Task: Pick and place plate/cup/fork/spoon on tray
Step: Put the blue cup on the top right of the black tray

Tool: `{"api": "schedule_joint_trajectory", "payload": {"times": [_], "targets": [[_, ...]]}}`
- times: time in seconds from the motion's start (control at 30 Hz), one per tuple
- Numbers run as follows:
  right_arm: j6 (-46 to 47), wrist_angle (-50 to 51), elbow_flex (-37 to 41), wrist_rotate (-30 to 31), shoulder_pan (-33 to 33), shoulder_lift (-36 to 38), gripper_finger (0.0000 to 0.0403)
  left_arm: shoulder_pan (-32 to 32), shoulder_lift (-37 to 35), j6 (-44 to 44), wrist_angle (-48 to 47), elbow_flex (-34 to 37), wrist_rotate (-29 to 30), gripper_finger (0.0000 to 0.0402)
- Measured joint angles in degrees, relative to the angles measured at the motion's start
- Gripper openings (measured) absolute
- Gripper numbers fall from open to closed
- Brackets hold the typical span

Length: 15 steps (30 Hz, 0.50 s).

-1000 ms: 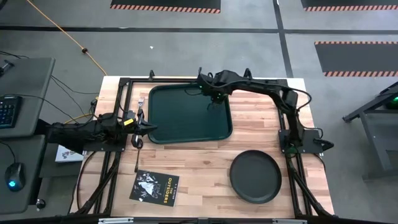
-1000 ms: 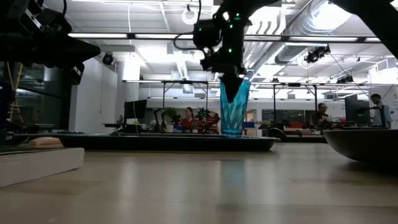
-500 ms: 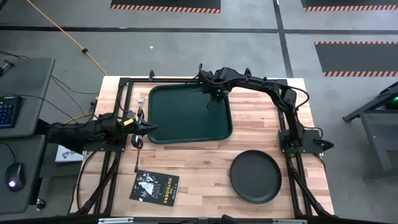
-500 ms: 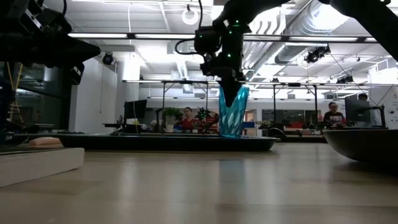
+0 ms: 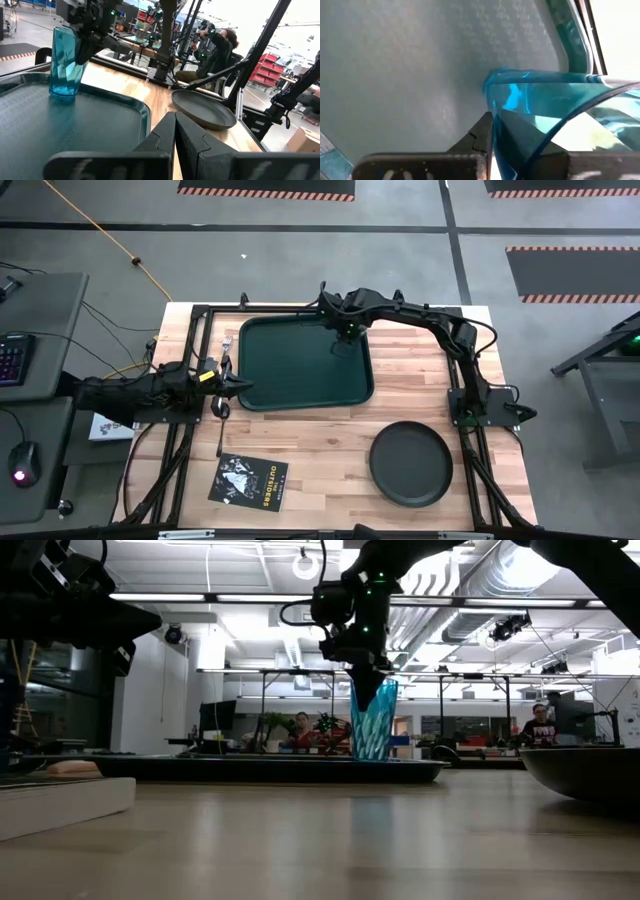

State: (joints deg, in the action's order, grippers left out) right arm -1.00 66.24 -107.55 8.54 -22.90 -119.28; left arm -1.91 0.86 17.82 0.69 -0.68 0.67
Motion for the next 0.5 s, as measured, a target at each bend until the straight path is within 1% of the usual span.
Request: {"api": "schedule_joint_trajectory", "payload": {"times": [0.17, 0.23, 0.33, 0.5], "targets": [[0.88, -0.99, 0.00, -0.18, 0.00, 0.00, 0.0027, 0.02, 0.00, 0.00, 0.00, -0.01, 0.00, 0.0001], [0.94, -0.99, 0.00, -0.28, 0.00, 0.00, 0.0034, 0.01, -0.02, 0.00, 0.00, 0.00, 0.02, 0.0001], [0.94, -1.04, 0.00, -0.24, 0.00, 0.00, 0.0056, 0.01, 0.00, 0.00, 0.00, 0.00, 0.00, 0.0001], [-0.28, -3.12, 0.00, 0.25, 0.02, 0.00, 0.0107, 0.01, -0.01, 0.00, 0.00, -0.01, 0.01, 0.0001]]}}
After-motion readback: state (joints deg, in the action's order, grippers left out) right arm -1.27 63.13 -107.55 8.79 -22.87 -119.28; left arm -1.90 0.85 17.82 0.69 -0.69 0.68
